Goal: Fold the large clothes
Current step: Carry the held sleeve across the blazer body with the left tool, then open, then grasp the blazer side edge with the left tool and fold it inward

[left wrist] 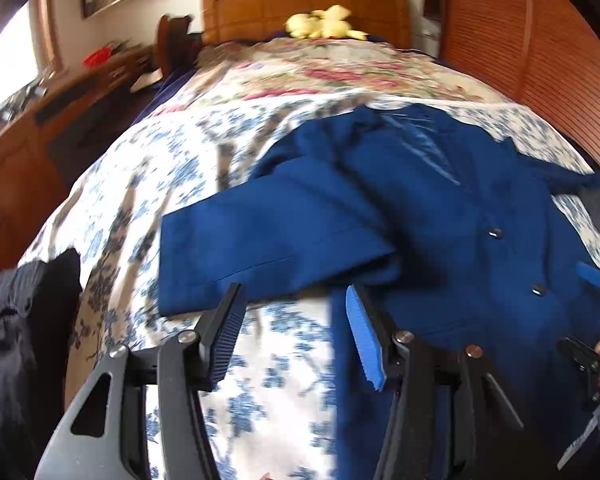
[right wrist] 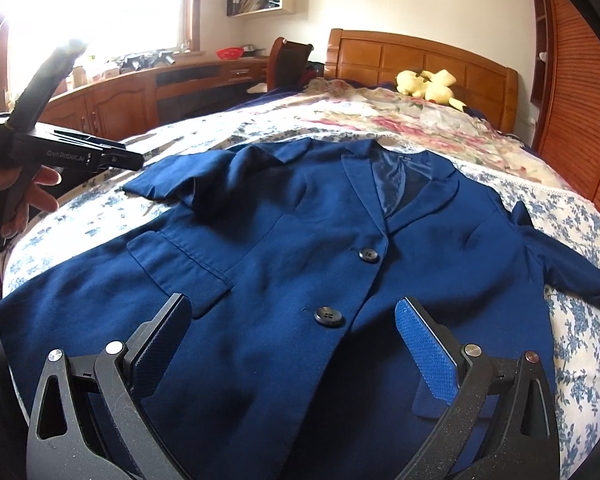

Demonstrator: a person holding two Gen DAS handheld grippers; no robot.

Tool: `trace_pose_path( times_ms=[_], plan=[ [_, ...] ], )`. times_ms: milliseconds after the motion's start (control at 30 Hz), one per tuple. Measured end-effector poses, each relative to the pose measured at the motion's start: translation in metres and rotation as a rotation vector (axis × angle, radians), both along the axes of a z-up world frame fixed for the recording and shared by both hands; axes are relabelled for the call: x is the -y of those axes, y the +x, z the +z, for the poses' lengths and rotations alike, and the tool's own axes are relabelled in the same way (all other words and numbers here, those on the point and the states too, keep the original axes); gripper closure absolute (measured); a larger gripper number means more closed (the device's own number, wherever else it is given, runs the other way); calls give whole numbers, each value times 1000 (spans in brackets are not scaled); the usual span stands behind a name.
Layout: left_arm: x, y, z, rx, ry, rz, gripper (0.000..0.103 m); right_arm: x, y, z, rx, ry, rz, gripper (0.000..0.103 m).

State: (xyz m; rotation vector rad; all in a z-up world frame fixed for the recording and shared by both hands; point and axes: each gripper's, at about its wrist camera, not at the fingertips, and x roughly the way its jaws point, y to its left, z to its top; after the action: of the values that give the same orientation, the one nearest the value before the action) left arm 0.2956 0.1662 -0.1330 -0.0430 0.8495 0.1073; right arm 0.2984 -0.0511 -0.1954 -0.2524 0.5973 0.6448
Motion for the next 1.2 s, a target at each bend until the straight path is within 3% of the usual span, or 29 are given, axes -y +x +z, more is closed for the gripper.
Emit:
trace_pose_path(
  times_ms=[467, 633, 833, 967, 1100, 1200],
  plan=[
    [-105, 24, -75, -107, -37, 216, 51, -9, 4, -13, -22, -43, 5, 0],
    [-117, 34, -81, -115, -69, 238, 51, -13, 8, -18, -39, -57, 2, 0],
    [-110, 42, -84, -128, -35, 243, 52, -11, 11, -19, -49, -49, 1, 0],
    [-100, 46, -79, -142, -9, 203, 91, -8, 8, -16, -32, -43, -17, 0],
    [-77, 45, -52, -110, 43, 171, 96, -2, 4, -9, -18, -28, -19, 0],
    [-45, 42, -12, -48, 44, 116, 97, 5, 2, -3, -12, -21, -27, 0]
  ],
)
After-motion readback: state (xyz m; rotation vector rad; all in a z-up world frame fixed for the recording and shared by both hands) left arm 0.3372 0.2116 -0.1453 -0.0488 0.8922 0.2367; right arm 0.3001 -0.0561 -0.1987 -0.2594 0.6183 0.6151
